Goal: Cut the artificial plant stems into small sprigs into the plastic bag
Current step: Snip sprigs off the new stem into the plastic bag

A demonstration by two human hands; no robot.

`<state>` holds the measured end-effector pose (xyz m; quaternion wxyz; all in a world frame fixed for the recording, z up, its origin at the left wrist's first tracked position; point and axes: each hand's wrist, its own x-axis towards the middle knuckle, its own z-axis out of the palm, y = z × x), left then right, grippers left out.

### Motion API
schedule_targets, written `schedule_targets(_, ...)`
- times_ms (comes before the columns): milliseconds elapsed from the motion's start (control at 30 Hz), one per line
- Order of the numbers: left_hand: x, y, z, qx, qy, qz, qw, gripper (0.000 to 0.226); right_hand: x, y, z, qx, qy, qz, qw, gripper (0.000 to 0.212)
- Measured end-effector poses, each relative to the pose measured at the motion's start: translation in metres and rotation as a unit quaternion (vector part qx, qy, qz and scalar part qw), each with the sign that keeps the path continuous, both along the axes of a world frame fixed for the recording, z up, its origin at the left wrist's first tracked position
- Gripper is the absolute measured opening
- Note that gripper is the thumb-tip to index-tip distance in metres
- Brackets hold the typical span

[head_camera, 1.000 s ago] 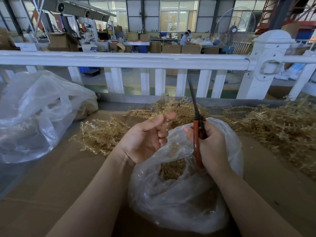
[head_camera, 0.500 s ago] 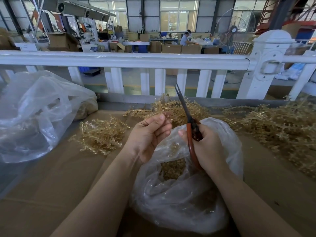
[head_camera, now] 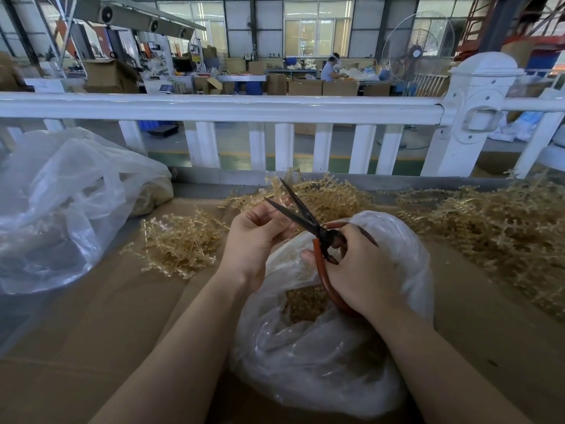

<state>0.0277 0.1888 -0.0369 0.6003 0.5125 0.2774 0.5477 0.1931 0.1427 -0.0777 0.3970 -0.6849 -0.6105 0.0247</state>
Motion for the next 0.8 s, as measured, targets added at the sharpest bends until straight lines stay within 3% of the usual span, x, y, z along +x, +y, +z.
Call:
schedule_targets(133, 0.0004, 0.0001, -0.0026, 0.020, 0.009, 0.008, 1.000, 0.022, 0.0006, -0.0009, 0.0009, 0.004, -0.004, -0.012, 1.000, 0.067)
schedule_targets(400, 0.0017, 0.0013, -0.0064, 0.039, 0.020, 0.025, 0.999, 0.032, -0.0009, -0.0025, 0.0006, 0.011, -0.032, -0.019, 0.999, 0.065)
schedule_targets(600, 0.0018, 0.0031, -0.0078, 0.036, 0.018, 0.043, 0.998, 0.017, -0.0021, -0.0040, 0.0018, 0.005, -0.033, -0.022, 0.999, 0.072)
schedule_targets(800, 0.0021, 0.0055, -0.0088, 0.040, 0.011, 0.046, 0.998, 0.018, -0.0007, -0.0030, 0.0013, 0.006, -0.031, -0.018, 0.999, 0.067)
